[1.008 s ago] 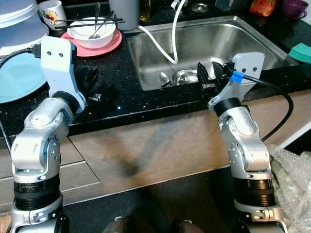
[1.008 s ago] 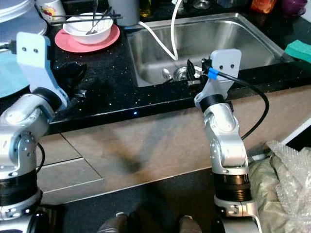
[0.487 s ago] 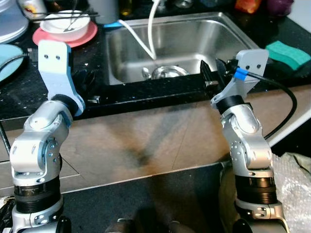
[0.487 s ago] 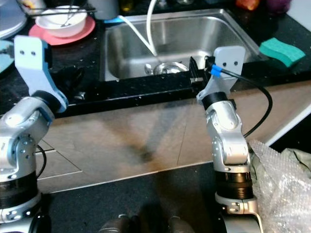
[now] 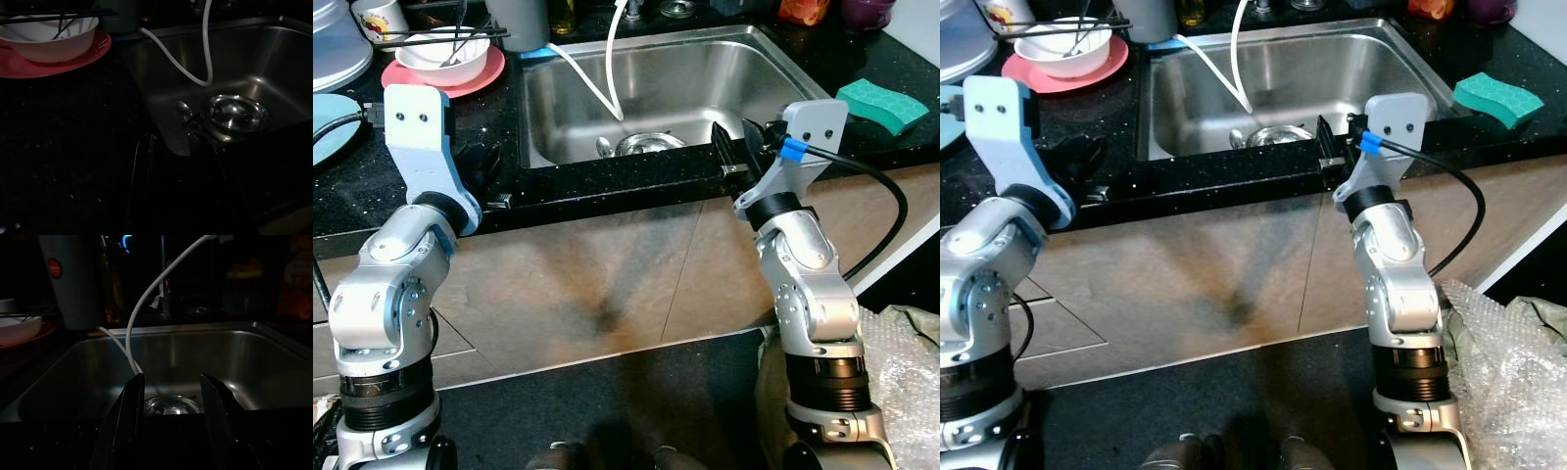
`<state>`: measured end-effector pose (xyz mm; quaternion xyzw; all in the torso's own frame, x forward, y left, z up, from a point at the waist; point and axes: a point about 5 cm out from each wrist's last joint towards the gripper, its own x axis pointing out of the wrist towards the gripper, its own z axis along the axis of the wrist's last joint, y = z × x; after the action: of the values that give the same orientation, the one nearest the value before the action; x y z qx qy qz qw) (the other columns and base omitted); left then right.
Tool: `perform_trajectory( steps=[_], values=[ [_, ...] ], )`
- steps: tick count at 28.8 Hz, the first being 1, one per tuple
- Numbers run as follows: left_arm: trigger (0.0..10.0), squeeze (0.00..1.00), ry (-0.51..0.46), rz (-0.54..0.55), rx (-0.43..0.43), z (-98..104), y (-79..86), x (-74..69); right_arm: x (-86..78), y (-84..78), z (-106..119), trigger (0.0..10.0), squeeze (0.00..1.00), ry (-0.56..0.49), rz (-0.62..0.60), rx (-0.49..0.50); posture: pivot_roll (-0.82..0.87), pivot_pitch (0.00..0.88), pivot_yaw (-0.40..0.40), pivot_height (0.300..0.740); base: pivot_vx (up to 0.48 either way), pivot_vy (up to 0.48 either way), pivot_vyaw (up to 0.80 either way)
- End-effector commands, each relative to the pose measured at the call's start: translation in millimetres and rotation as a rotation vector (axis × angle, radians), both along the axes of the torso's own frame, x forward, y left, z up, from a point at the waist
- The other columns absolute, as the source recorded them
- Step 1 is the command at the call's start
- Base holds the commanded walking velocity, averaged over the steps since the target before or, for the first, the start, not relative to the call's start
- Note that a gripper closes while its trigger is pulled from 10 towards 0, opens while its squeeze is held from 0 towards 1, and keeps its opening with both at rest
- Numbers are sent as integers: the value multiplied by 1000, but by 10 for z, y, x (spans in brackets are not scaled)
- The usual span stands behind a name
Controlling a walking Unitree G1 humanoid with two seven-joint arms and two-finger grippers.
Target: Kitchen organization
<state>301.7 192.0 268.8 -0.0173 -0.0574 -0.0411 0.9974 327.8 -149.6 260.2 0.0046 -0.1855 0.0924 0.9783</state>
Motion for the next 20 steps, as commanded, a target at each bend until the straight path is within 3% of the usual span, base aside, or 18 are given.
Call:
perform_trajectory(
  steps=[1,11,20],
  values=[
    [10000,0,3,20,17,-4,52,-39,-10,37,0,10000,0,5,24,15,60,168,1,740,0,0,0],
    [10000,0,-2,22,39,-7,37,-57,-14,45,-16,10000,0,6,28,16,60,154,5,740,0,0,0],
    [10000,0,-45,-6,-7,5,17,-69,-6,-4,-41,10000,0,27,36,59,57,133,7,740,0,0,0]
  ],
)
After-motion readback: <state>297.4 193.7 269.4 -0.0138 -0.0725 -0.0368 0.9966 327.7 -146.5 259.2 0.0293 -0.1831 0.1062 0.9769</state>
